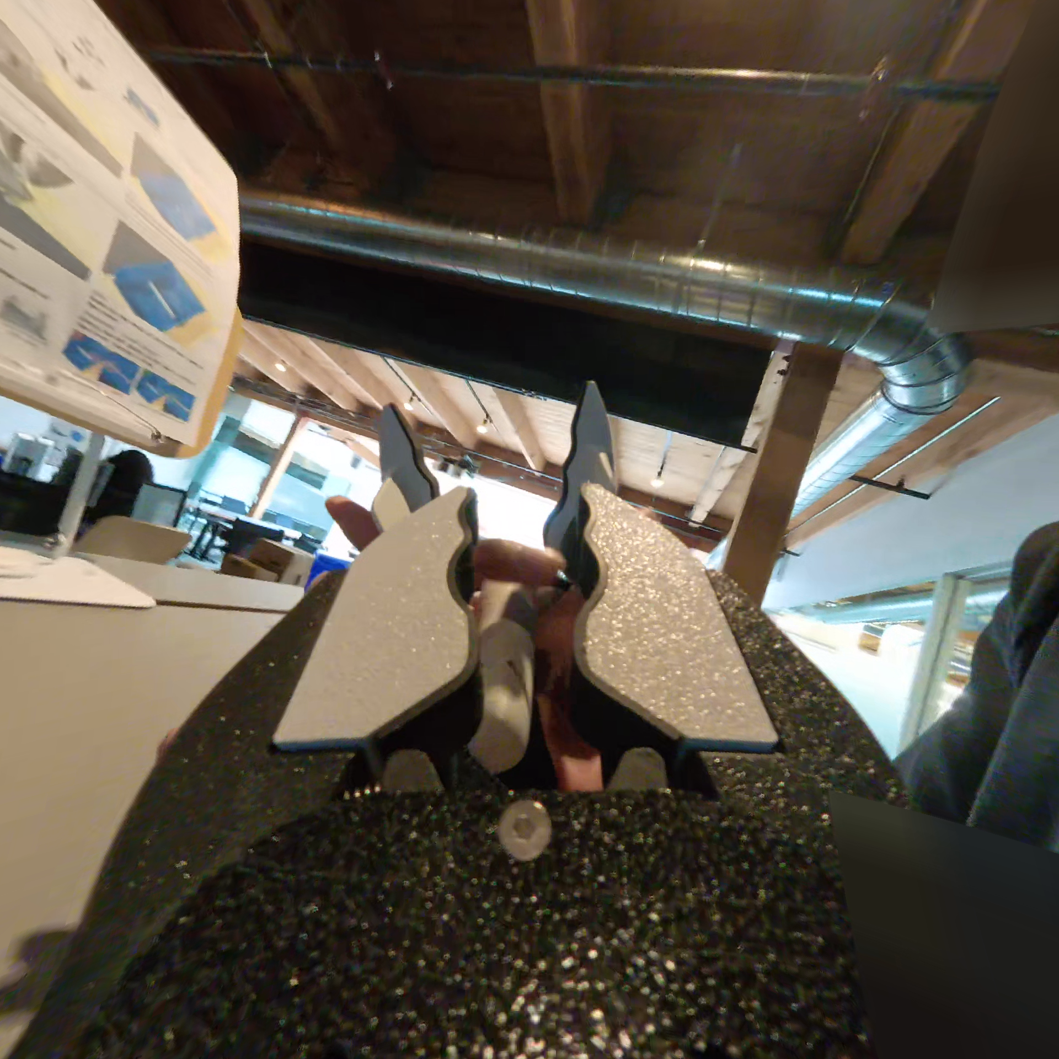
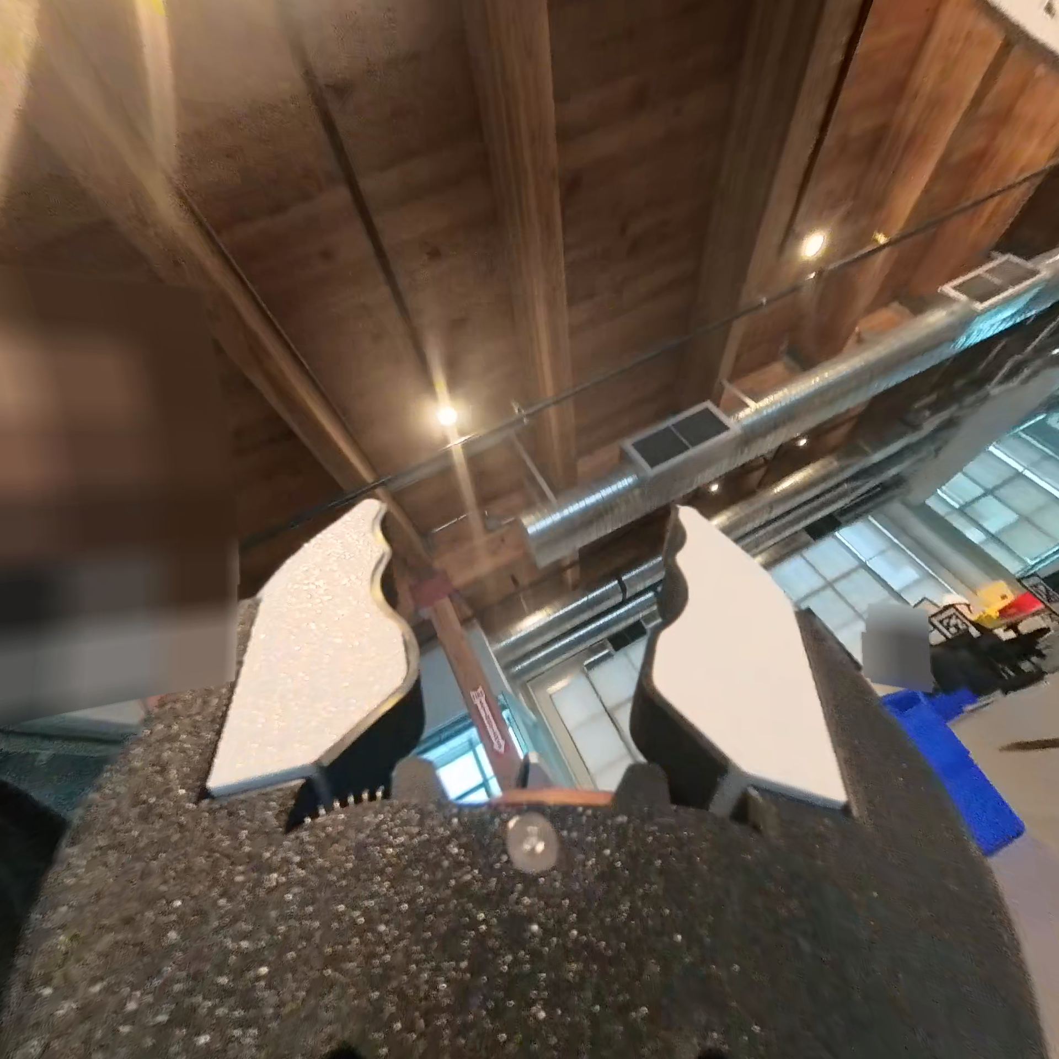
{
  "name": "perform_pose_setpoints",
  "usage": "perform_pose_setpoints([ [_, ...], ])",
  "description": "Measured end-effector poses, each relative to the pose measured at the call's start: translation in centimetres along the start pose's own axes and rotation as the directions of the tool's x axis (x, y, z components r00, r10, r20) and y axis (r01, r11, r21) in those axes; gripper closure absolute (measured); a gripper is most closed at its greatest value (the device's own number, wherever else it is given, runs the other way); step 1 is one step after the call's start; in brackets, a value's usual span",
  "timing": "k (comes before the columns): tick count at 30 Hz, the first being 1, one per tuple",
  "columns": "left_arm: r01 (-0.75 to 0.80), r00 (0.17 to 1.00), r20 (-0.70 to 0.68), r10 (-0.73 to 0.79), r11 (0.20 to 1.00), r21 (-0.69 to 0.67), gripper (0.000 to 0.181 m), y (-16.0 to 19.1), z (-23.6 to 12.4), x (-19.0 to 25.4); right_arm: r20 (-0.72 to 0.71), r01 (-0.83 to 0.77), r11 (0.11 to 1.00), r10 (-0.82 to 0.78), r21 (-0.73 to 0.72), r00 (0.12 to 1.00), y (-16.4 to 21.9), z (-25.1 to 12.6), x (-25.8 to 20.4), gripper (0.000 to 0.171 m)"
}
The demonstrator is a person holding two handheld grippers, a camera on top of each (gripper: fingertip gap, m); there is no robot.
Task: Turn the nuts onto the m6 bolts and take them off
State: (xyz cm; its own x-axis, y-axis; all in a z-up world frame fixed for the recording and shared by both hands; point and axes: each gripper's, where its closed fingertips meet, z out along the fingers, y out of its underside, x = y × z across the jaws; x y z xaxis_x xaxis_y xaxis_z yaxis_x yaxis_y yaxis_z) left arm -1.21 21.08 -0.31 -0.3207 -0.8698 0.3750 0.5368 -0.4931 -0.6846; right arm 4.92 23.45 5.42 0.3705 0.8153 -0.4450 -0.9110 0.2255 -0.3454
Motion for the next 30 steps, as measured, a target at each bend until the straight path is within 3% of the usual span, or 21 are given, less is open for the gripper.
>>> perform_pose_setpoints([
  [8, -0.067, 0.998, -0.022, 0.064, 0.981, -0.182, 0.154, 3.3, 1.3, 0.8, -0.008, 0.107, 0.992, -0.107, -0.065, 0.994, 0.3, -0.3, -1.1, 0.096],
  [12, 0.096, 0.995, -0.011, -0.099, 0.983, -0.154, 0.162, 3.6, 1.5, 0.4, -0.018, 0.172, 0.982, -0.174, -0.077, 0.985, -0.2, -0.1, -2.1, 0.099],
  [15, 0.197, 0.979, -0.025, -0.203, 0.969, -0.152, 0.156, 4.2, 1.5, 0.7, -0.033, 0.151, 0.983, -0.155, -0.104, 0.987, -0.1, -0.2, -2.1, 0.099],
  [21, 0.087, 0.996, -0.017, -0.092, 0.979, -0.185, 0.145, 4.5, 1.7, 1.2, 0.010, 0.152, 0.979, -0.152, -0.137, 0.988, -0.3, -0.5, -1.9, 0.102],
  [26, 0.105, 0.994, -0.016, -0.106, 0.993, -0.057, 0.156, 1.4, 0.6, 0.6, -0.036, 0.362, 0.931, -0.363, -0.049, 0.931, -3.3, -1.1, -1.7, 0.097],
  [28, 0.012, 0.999, 0.039, -0.010, 0.997, -0.071, 0.157, -0.5, -0.1, -0.4, -0.050, 0.391, 0.914, -0.398, -0.106, 0.916, -3.5, -1.6, -1.3, 0.097],
  [30, -0.153, 0.973, 0.144, 0.181, 0.971, -0.184, 0.157, -3.2, -0.9, -2.1, -0.070, 0.404, 0.886, -0.429, -0.228, 0.901, -2.9, -2.6, -0.3, 0.097],
])
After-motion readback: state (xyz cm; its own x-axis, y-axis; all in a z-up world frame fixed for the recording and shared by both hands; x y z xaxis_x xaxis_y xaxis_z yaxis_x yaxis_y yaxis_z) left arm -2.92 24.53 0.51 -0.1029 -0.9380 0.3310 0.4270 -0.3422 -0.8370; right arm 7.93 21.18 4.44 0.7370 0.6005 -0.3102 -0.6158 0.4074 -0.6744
